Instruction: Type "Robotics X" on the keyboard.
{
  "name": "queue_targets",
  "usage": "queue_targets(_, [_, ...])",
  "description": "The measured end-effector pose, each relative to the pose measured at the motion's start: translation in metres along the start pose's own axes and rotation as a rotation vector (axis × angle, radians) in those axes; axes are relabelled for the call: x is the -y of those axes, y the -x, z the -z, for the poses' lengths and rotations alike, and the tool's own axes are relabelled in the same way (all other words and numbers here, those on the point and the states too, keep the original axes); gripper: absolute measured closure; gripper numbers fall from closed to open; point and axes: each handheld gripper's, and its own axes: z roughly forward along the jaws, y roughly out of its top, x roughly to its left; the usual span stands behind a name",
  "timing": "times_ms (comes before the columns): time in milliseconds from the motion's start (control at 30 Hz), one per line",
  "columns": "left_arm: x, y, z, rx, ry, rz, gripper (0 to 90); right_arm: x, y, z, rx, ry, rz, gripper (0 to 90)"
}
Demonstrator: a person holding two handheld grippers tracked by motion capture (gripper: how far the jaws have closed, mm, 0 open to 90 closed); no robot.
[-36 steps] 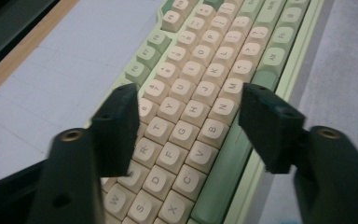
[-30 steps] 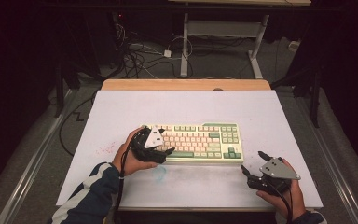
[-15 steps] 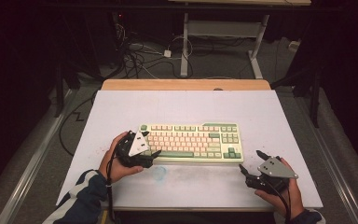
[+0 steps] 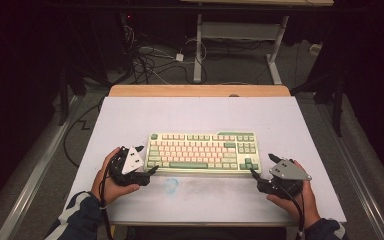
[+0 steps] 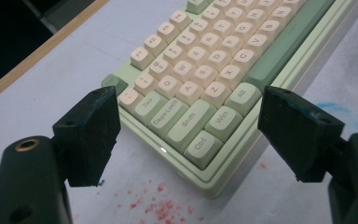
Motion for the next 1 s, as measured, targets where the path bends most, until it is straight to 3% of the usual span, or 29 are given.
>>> queue_targets(100, [0.002,-0.001,0.003,-0.021,0.024,0.019,19.8,-0.006,-0.001,-0.007,-0.017,-0.004,0.002,26.1])
queue_targets(267, [0.008,-0.004,0.004,-0.038,-0.008,0.021,19.8,-0.016,0.000,-0.018,-0.038,-0.002,0.000,26.3])
queue_targets(400, [0.009,-0.003,0.005,-0.046,-0.011,0.029,19.8,-0.029,0.001,-0.030,-0.064,-0.004,-0.005,36.2])
queue_targets(467, [0.011,-0.002,0.005,-0.048,-0.023,0.026,19.7,-0.039,0.001,-0.037,-0.101,-0.008,0.004,42.6])
queue_targets(600, [0.015,-0.003,0.006,-0.053,-0.047,0.016,19.8,-0.059,-0.005,-0.053,-0.127,0.017,0.007,53.3])
queue_targets(633, [0.015,-0.003,0.007,-0.052,-0.046,0.019,19.7,-0.063,-0.006,-0.058,-0.116,0.002,0.004,57.0])
queue_targets(700, [0.015,-0.003,0.007,-0.054,-0.041,0.023,19.8,-0.069,-0.008,-0.069,-0.137,-0.003,-0.003,68.9])
queue_targets(800, [0.016,-0.004,0.008,-0.057,-0.049,0.014,19.8,-0.075,-0.014,-0.083,-0.180,-0.020,-0.005,79.1])
queue_targets(1000, [0.016,-0.004,0.010,-0.059,-0.055,0.027,19.8,-0.082,-0.029,-0.103,-0.255,-0.063,0.064,90.0])
